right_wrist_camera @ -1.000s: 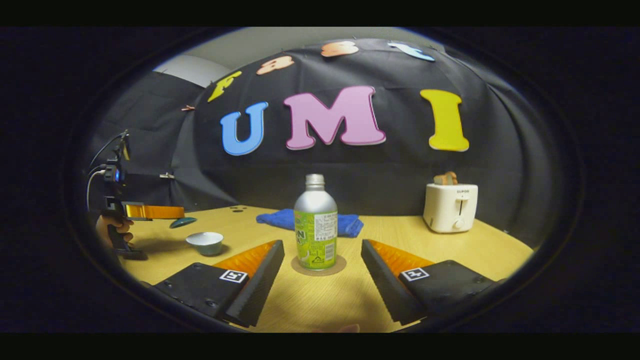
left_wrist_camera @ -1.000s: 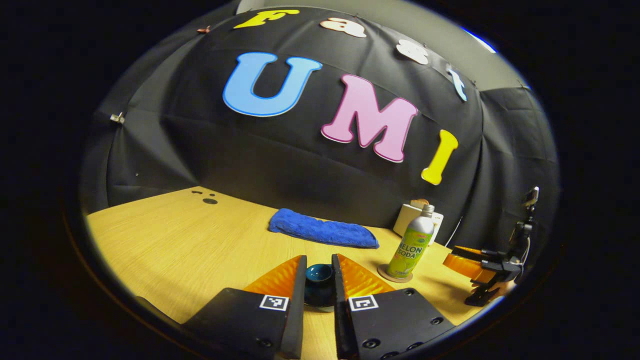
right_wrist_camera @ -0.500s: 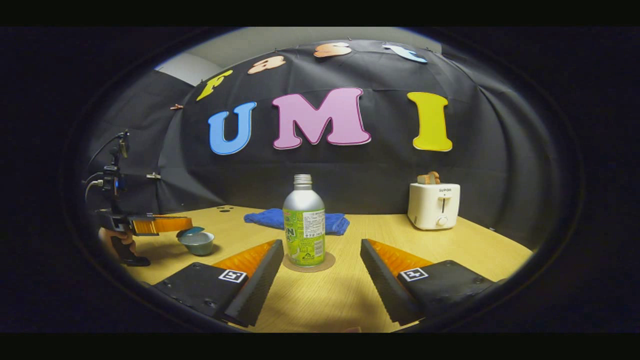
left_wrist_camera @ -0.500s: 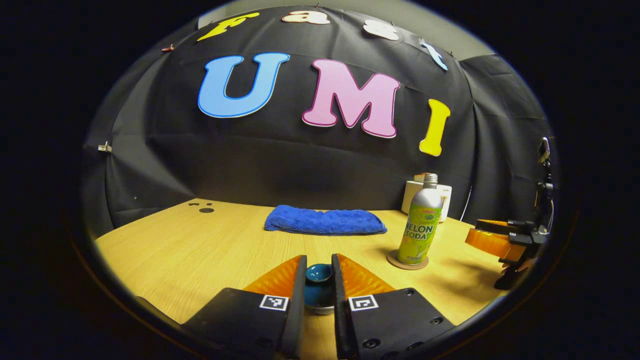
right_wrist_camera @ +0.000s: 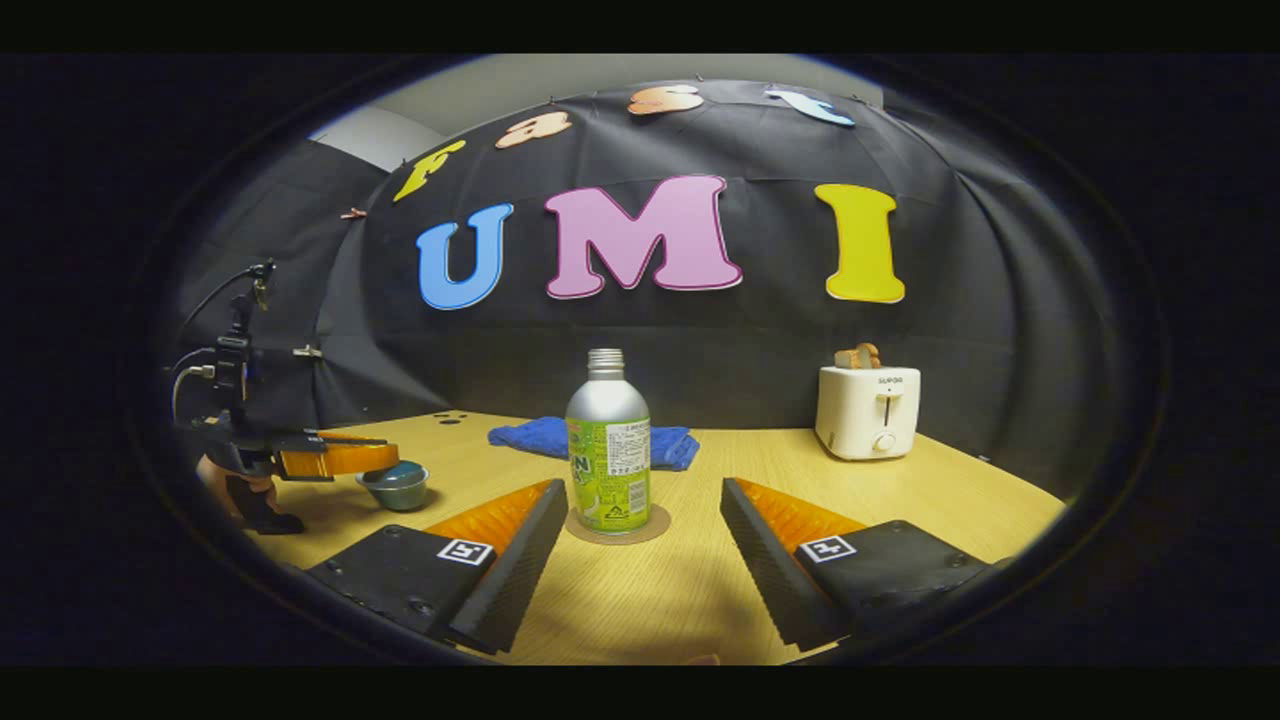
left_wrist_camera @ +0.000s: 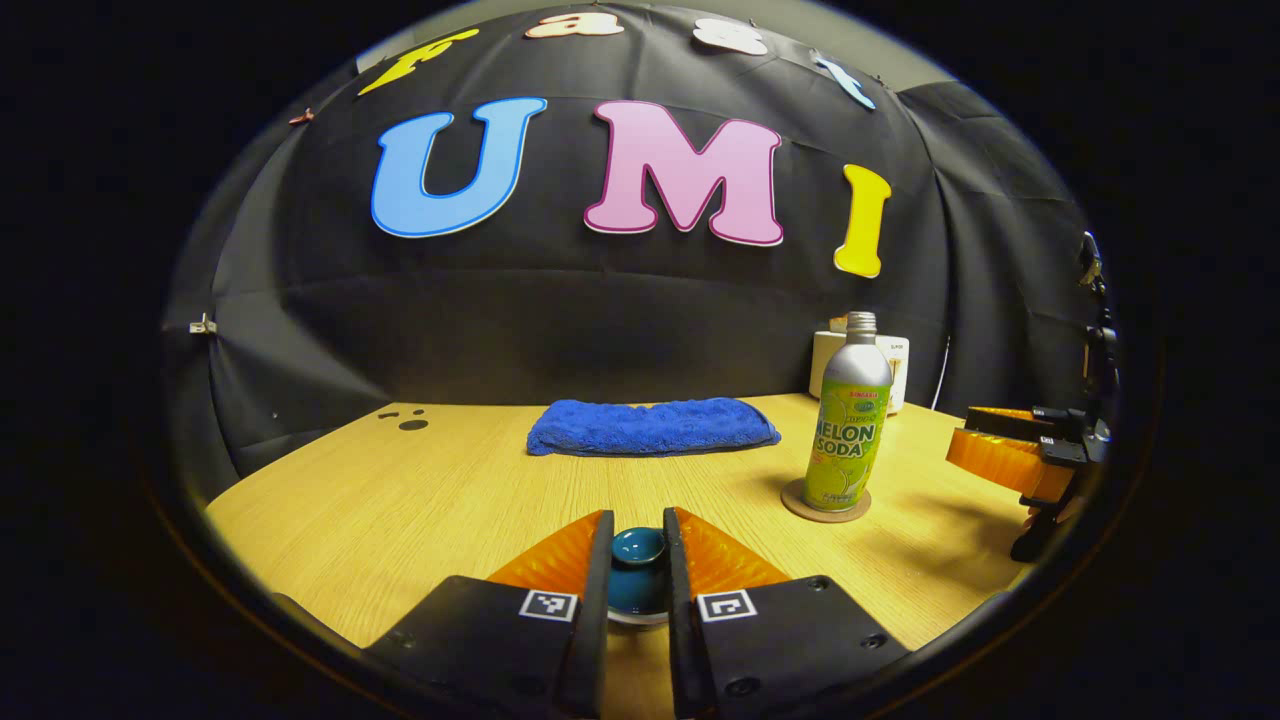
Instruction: Open the teacup lid with one hand, grasp the water bottle and pour water into the teacup with the other hand; after pouring, place the water bottle on the coaster and then close the teacup lid.
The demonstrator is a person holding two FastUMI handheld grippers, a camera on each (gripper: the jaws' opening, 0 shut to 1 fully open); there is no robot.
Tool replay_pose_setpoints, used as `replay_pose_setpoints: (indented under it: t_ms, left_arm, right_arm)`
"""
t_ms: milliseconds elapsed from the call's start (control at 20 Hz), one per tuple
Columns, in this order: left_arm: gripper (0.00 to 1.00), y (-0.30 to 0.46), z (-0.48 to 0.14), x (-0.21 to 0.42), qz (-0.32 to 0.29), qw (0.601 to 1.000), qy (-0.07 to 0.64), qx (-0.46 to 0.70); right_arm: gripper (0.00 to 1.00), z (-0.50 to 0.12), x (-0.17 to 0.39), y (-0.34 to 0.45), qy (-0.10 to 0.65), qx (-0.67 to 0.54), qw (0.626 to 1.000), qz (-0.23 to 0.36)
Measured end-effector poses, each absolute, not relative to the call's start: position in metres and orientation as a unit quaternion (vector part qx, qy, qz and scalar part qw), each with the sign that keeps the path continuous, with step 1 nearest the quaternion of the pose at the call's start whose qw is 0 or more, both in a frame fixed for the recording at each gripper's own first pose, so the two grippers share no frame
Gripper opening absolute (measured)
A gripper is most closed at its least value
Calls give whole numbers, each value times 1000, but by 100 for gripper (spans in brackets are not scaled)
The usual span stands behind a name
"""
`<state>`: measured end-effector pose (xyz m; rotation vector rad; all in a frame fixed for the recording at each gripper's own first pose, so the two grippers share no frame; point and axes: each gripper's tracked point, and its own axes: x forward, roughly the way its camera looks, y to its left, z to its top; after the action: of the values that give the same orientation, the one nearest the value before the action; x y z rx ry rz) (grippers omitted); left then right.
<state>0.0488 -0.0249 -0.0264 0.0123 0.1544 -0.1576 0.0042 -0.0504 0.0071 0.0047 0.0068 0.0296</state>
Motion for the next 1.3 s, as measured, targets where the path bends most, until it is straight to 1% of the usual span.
replay_pose_setpoints:
  t_ms: [100,150,200,250,300,350,500,600,650,700,750,850,900,950,1000,1100,1300]
  left_arm:
    - [30,-27,-29,51,-79,993,83,14]
    - [30,-29,-29,52,-78,993,86,16]
    - [30,-30,-29,53,-77,993,88,19]
    - [32,-30,-29,53,-73,993,89,23]
    - [30,-30,-29,53,-70,993,89,27]
    - [33,-30,-29,53,-67,993,88,32]
    - [35,-32,-27,53,-59,994,81,47]
    - [38,-32,-25,51,-55,994,75,55]
    - [42,-30,-26,51,-49,995,72,55]
    - [51,-28,-25,50,-43,995,70,52]
    - [67,-29,-23,48,-40,996,66,48]
    - [82,-25,-17,44,-31,998,48,39]
    - [84,-23,-13,42,-27,998,35,34]
    - [90,-21,-9,39,-22,999,22,29]
    - [92,-19,-5,36,-19,1000,8,22]
    - [93,-20,-3,32,-23,1000,-3,-6]
    - [93,-24,-4,29,-24,1000,-3,-2]
  right_arm:
    - [95,7,5,-50,4,2,1000,15]
    - [91,7,5,-51,4,3,1000,15]
    - [95,7,4,-50,4,2,1000,15]
    - [95,7,4,-51,4,3,1000,15]
    - [95,6,4,-50,4,2,1000,15]
    - [95,7,5,-50,4,3,1000,15]
    - [95,6,5,-51,3,2,1000,15]
    - [95,6,4,-51,3,2,1000,15]
    - [95,6,4,-51,4,2,1000,15]
    - [95,6,5,-51,3,2,1000,15]
    - [95,6,5,-51,4,2,1000,15]
    - [95,6,5,-51,3,2,1000,15]
    - [95,6,5,-51,3,2,1000,15]
    - [95,6,5,-51,3,2,1000,15]
    - [95,6,5,-51,3,2,1000,15]
    - [95,6,5,-51,3,2,1000,15]
    - [95,5,5,-51,4,2,1000,16]
